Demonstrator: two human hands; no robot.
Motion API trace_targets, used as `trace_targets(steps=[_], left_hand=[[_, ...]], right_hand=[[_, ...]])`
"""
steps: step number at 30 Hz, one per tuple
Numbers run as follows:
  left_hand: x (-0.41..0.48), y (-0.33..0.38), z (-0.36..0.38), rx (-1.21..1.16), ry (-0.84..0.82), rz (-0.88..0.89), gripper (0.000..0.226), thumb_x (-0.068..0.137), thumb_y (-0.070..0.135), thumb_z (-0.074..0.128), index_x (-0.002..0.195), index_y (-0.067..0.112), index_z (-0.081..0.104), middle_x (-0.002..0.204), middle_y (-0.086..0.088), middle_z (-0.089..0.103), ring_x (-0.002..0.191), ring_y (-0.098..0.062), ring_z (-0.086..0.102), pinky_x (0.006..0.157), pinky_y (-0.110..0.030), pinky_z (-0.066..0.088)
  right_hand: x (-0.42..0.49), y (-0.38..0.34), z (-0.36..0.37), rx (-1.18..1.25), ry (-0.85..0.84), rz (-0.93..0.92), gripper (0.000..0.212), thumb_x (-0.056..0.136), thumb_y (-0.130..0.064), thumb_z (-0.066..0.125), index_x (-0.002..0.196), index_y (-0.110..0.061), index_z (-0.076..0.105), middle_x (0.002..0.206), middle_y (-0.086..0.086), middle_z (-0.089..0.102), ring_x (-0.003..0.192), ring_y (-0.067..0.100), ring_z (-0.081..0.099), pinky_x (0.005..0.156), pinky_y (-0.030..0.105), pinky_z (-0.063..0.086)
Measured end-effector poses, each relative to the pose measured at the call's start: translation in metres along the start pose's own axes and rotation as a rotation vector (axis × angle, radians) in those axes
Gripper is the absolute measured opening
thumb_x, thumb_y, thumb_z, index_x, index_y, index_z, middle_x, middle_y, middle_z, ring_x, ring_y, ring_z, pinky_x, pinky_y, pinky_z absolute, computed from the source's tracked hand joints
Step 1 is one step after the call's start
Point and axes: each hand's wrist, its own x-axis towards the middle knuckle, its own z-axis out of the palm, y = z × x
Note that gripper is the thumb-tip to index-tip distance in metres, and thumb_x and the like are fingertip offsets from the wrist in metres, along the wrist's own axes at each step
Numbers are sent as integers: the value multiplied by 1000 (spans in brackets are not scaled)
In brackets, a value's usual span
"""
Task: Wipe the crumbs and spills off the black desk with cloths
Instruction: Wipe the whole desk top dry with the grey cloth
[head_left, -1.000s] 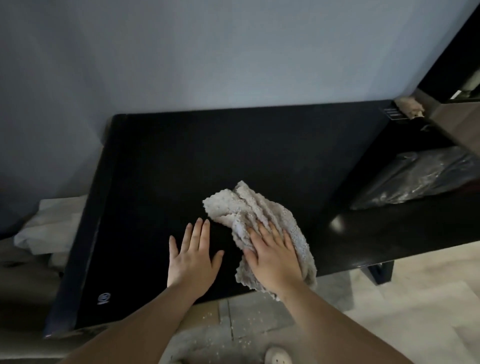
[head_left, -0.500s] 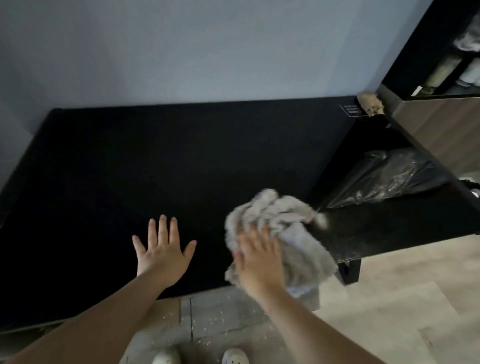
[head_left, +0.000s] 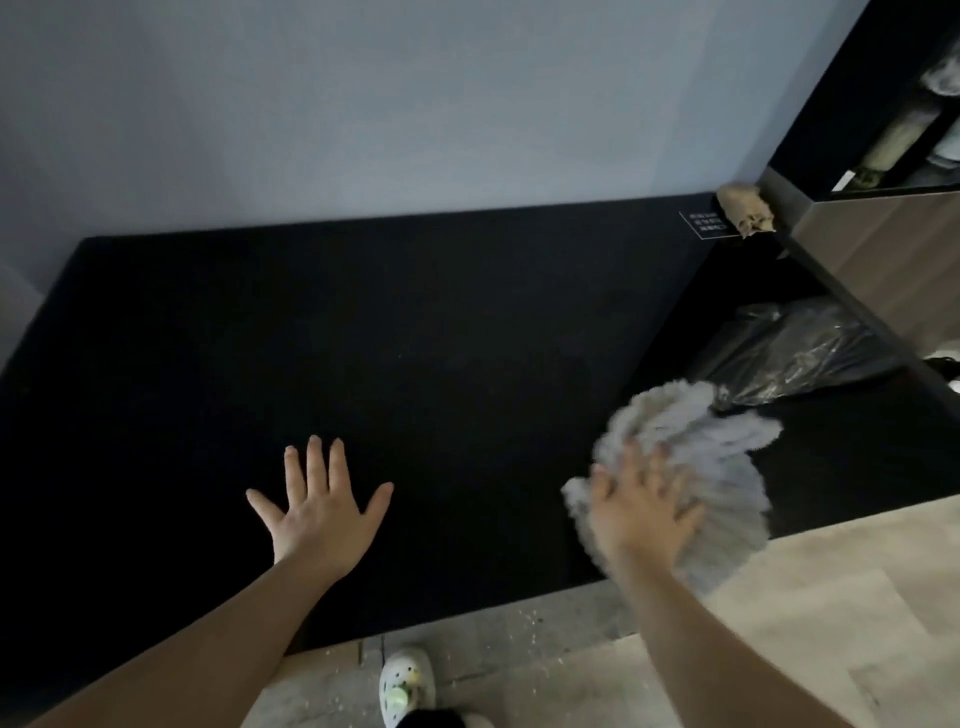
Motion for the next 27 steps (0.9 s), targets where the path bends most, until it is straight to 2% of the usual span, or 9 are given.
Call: trace_targets(steps=[4,6,8,9,10,13,18,23,27], left_hand=[[16,5,-7,31,-28,16,82,87,69,16,148,21,-14,156,-1,-20,141,-26,-24,109,-63,-2],[27,10,-11,33,-28,31,81,88,68,17,148,21,-13,156,-1,-20,141,-27,-24,108,-64,-2],[40,18,-16,28,-32,33,80,89,67,17,148,22,-13,156,-1,-19,141,-29,-23,108,-65,-2],[45,23,-18,23,-40,22,80,89,67,16,148,22,-13,156,-2,-20,141,-30,-23,107,-65,-2],[50,28,-19,24,-49,4,80,89,67,15,147,21,-14,156,-2,-20,141,-31,-23,107,-66,-2],[60,43,-21,30,-63,-54,83,88,69,14,147,19,-16,155,-6,-20,140,-36,-21,108,-66,-1],[75,65,-24,-28,-84,-149,86,87,70,17,147,18,-15,155,-8,-20,139,-41,-21,106,-67,-2],[90,80,-28,-80,-116,-255,90,85,73,21,147,20,-17,154,-7,-23,138,-40,-23,107,-66,-4],[89,78,-26,-107,-106,-246,88,86,71,21,145,20,-20,154,-5,-26,139,-35,-26,107,-64,-6]], right_hand=[[-56,-71,34,-51,-64,-680,66,88,-53,-1,149,-32,14,158,-5,8,145,23,3,114,45,-2],[-58,-86,37,-144,-103,-879,65,94,-56,-3,144,-32,30,156,-7,18,144,24,4,115,43,-7],[-38,-85,28,-209,-53,-933,62,94,-57,1,136,-37,43,149,-9,35,141,24,20,114,50,8],[-25,-79,23,-214,-3,-863,59,94,-58,4,134,-40,43,147,-9,39,139,24,25,112,53,17],[-10,-71,15,-191,-2,-732,56,94,-60,6,137,-43,37,150,-8,34,141,23,20,112,56,16],[33,-42,-1,-95,-71,-306,58,91,-62,13,146,-45,5,158,-8,-3,144,22,-13,110,57,-8],[98,-3,-32,20,-12,125,63,92,-61,18,148,-38,1,159,-3,-7,144,25,-13,110,62,-8],[168,1,-54,71,3,297,65,91,-63,10,148,-37,-4,159,-1,-8,143,31,-12,109,63,-8],[212,-24,-68,45,-24,193,61,94,-57,8,149,-34,-4,158,-1,-10,143,34,-13,111,59,-8]])
